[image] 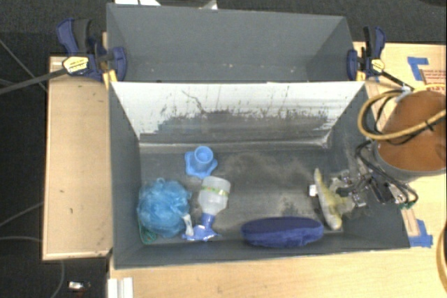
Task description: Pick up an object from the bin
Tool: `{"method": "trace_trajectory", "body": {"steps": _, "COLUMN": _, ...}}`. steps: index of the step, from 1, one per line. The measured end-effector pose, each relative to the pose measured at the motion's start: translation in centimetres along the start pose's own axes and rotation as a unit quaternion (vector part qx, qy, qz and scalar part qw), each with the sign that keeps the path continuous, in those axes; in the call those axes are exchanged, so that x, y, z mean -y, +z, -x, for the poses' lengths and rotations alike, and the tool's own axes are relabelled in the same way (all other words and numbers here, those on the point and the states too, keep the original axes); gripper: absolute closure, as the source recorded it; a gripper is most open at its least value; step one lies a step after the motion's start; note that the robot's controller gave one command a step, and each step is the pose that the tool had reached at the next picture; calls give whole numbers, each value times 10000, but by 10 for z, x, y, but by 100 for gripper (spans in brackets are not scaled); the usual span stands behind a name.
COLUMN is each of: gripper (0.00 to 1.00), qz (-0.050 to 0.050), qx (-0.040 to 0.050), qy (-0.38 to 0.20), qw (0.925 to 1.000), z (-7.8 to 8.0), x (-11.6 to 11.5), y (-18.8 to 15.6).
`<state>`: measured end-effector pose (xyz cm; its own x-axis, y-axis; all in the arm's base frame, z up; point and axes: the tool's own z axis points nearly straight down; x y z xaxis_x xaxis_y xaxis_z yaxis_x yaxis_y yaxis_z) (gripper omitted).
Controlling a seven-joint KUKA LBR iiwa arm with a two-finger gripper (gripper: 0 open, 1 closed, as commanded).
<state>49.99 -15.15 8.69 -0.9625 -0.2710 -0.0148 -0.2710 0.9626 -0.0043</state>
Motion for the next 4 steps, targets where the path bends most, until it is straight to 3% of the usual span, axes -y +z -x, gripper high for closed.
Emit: {"method": "trace_trajectory", "body": {"steps": 4, "gripper": 100, "qz": -2, "qx": 1, "qy": -29, "qw": 10000, "z": 0, "x": 0, "y": 0}}
